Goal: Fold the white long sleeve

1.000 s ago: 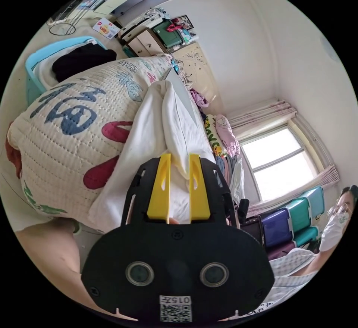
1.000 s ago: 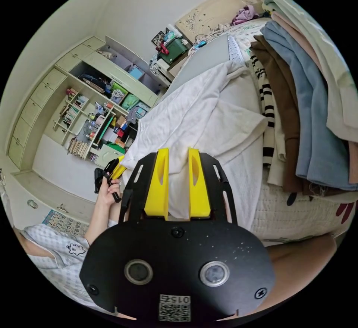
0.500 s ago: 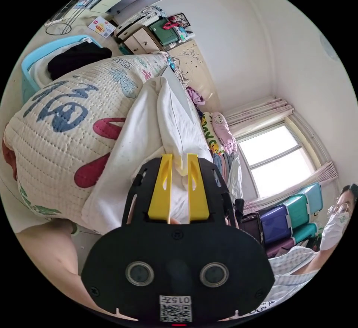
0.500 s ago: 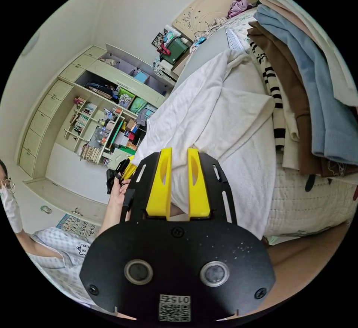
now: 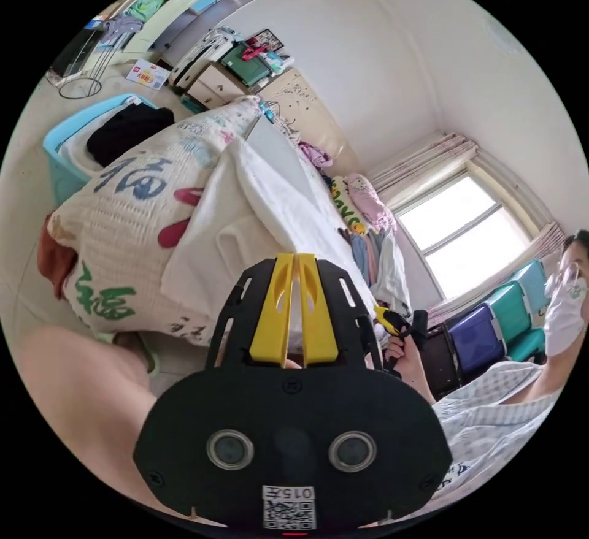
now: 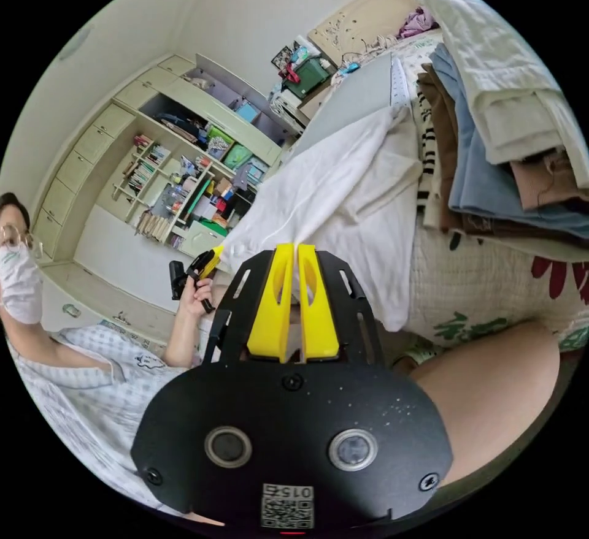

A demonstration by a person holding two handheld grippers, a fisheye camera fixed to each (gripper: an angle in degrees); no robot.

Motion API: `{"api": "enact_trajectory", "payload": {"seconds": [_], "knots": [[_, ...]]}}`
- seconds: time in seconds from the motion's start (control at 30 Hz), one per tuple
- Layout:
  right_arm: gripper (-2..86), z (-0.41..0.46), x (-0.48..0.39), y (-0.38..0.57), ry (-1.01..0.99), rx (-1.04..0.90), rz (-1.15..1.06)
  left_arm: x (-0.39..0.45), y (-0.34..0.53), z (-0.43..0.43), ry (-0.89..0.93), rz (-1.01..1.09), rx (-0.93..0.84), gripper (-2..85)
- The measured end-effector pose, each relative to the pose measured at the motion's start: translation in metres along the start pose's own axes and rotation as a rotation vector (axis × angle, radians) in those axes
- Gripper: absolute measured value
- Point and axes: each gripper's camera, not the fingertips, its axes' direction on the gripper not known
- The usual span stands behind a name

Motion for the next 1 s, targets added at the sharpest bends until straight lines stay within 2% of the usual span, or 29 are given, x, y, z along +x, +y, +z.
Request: {"api": "enact_trajectory", "payload": {"seconds": [0.07,0.13,0.27,0.37,0.47,0.57,0.67,0.77,0.83,0.93,1.0], "knots": [[1.1,0.036,0.014,0.01,0.046,-0.048,0.076,-0.012,0.007,0.013,-0.03,-0.071,-0.031,0.1],[1.8,0.042,0.011,0.01,0.027,-0.018,0.093,-0.018,0.01,0.014,-0.017,-0.129,-0.028,0.7],[5.0,0.022,-0.017,-0.015,0.143,0.081,0.013,0.009,-0.004,-0.014,-0.175,-0.019,0.051,2.5],[7.1,0.003,-0.023,-0.051,0.229,0.159,-0.002,0.017,-0.042,-0.023,-0.227,0.053,0.064,5.3],[9.2,-0.003,-0.042,-0.124,0.19,0.234,-0.065,0.019,-0.096,-0.017,-0.191,0.071,0.105,7.2],[10.4,0.02,-0.048,-0.179,0.223,0.231,-0.078,0.016,-0.158,0.008,-0.163,0.063,0.132,8.5],[11.5,0.084,-0.038,-0.259,0.229,0.123,-0.062,0.007,-0.215,0.051,-0.214,0.044,0.084,9.7],[11.5,0.128,-0.015,-0.293,0.246,0.026,-0.005,-0.006,-0.25,0.104,-0.327,0.089,-0.084,10.6],[11.0,0.153,0.002,-0.299,0.238,0.023,0.029,-0.018,-0.256,0.129,-0.318,0.092,-0.175,10.9],[9.5,0.172,0.008,-0.297,0.202,0.053,0.038,-0.031,-0.262,0.142,-0.241,0.055,-0.188,9.3],[8.4,0.187,0.002,-0.31,0.232,-0.001,0.004,-0.035,-0.273,0.147,-0.237,0.065,-0.209,8.2]]}}
